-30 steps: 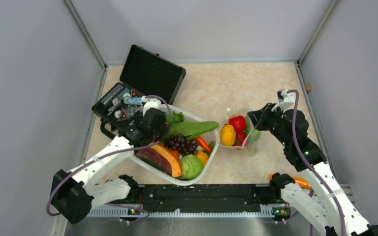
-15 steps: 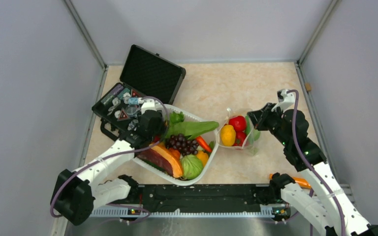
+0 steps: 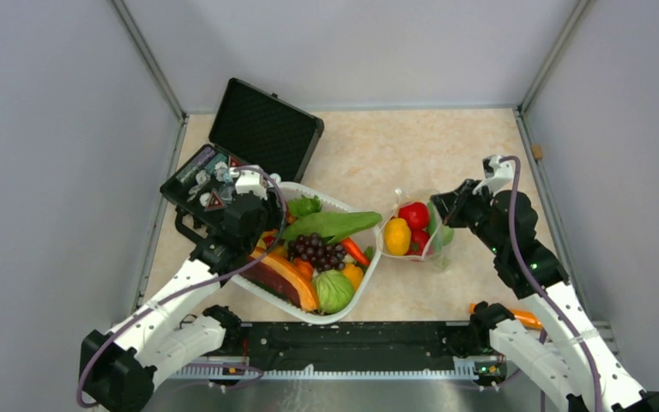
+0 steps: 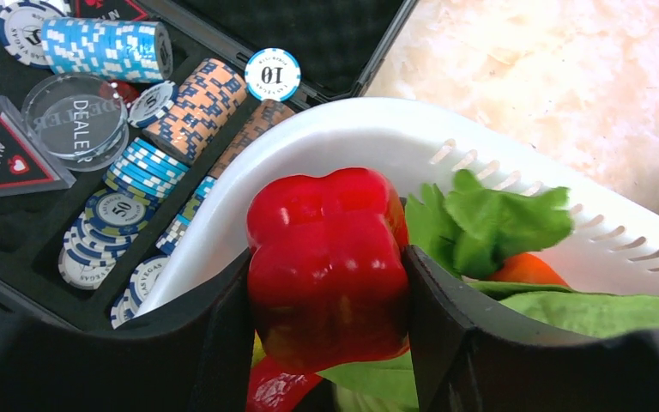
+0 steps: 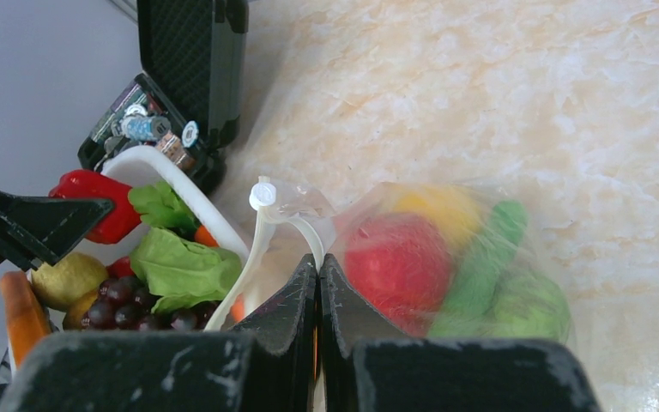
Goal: Place the food in the zip-top bag and seal the zipper
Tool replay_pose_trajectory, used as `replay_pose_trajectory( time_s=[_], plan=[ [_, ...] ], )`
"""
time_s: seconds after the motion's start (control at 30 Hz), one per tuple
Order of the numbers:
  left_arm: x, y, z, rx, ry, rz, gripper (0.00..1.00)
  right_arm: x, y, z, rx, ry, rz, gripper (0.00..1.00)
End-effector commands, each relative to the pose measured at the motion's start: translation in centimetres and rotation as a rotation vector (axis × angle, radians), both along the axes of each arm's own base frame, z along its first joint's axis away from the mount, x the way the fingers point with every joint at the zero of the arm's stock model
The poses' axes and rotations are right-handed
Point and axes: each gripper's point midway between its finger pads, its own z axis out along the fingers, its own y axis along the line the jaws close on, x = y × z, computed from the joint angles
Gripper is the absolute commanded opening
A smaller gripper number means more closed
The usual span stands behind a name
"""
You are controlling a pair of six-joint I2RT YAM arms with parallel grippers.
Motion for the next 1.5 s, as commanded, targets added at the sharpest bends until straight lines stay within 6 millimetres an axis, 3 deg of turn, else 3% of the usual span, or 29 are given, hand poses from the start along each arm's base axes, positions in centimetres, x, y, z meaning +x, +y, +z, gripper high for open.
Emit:
replay_pose_trajectory(
  time_s=[0.0, 0.23, 0.43, 0.63, 0.77, 1.07, 1.3, 1.47],
  plan=[
    [0.4, -0.9, 2.3, -0.021, -0.042, -0.047, 0.19, 0.4, 0.5, 2.2, 0.043, -0.072, 0.012, 0.0],
    [-0.3, -2.1, 5.0, -0.07, -0.094, -0.127, 0.17, 0.3, 0.4, 2.3, 0.042, -0.074, 0.01, 0.0],
    [-1.3, -4.6, 10.2, -0.146, -0.179, -0.285, 0.19, 0.3, 0.8, 2.8, 0.051, -0.084, 0.03, 0.0],
    [-3.9, -10.0, 14.7, -0.275, -0.251, -0.617, 0.21, 0.2, 1.3, 3.1, 0.075, -0.088, 0.051, 0.0],
    [-5.8, -14.3, 16.6, -0.391, -0.256, -0.846, 0.22, 0.1, 1.4, 3.1, 0.085, -0.084, 0.054, 0.0],
    [-10.3, -23.6, 16.9, -0.436, -0.245, -1.166, 0.26, 0.0, 1.7, 3.4, 0.109, -0.083, 0.065, 0.0],
    [-10.4, -27.2, 15.6, -0.383, -0.201, -1.218, 0.29, -0.2, 2.2, 3.7, 0.135, -0.088, 0.089, 0.0],
    [-9.0, -29.4, 15.0, -0.387, -0.18, -1.19, 0.29, -0.5, 3.0, 4.1, 0.173, -0.099, 0.128, 0.0]
  ],
)
